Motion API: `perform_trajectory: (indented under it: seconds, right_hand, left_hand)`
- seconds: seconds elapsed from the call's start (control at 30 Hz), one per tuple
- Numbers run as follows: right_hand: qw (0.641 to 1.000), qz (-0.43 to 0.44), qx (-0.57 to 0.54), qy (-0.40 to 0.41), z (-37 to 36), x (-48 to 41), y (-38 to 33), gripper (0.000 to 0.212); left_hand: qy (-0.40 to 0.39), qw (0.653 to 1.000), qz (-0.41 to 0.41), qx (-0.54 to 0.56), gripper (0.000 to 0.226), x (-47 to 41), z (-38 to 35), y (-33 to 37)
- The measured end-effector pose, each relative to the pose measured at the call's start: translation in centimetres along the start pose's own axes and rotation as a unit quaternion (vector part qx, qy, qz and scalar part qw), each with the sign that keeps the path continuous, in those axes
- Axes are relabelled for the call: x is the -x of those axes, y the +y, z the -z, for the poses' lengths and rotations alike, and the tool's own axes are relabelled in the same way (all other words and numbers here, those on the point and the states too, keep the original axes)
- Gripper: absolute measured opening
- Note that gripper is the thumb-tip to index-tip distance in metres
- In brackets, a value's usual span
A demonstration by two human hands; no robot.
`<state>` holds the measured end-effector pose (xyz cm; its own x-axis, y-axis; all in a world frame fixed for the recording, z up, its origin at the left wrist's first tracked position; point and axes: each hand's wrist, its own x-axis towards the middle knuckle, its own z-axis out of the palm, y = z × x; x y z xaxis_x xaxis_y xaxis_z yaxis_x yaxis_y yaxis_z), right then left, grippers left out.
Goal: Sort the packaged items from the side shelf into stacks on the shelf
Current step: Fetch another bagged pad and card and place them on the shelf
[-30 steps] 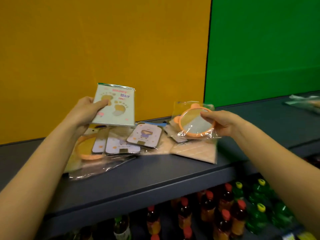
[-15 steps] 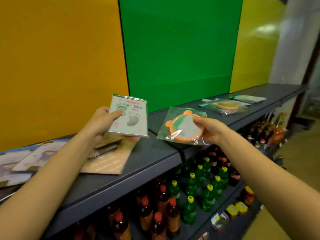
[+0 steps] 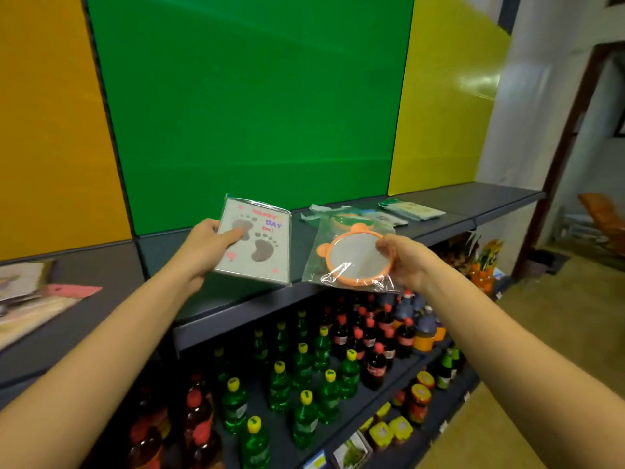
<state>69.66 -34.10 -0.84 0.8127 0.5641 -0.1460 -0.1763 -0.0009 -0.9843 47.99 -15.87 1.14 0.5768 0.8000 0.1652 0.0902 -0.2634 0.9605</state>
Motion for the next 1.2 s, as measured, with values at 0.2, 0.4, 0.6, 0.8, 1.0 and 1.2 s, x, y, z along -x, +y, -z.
perform_trajectory:
  seconds: [0.2,0.4,0.6,0.8,1.0,1.2]
  right_hand:
    - [0.999,0.036,0.006,-0.013,2.5,-5.7,-2.3,0.018]
    - [0.998,0.043,-0.004,-0.034,2.6,-12.8,-4.1,0.023]
    - [0.997,0.044,0.028,-0.059,1.8,-19.8,-5.8,0.019]
    - [0.988,0.027,0.124,-0.091,1.2,-24.9,-5.4,0.007]
    - [0.843,0.192,0.499,-0.049,1.1,-26.9,-6.0,0.034]
    - [0.746,0.259,0.605,-0.095,2.4,-28.9,-6.7,0.057]
  left_hand:
    - [0.022,1.000,0.012,0.013,0.011,-3.7,-4.1,0.5]
    - [0.043,0.999,0.018,0.018,0.014,-9.8,-8.3,-0.2]
    - [0.085,0.994,0.038,0.054,0.015,-14.7,-11.6,-0.4]
    - [0.118,0.992,0.030,0.035,0.024,-16.2,-12.2,-0.5]
    - [0.148,0.988,0.044,0.012,0.024,-16.5,-12.8,-0.5]
    - [0.209,0.977,0.004,0.032,0.005,-16.8,-15.7,0.7]
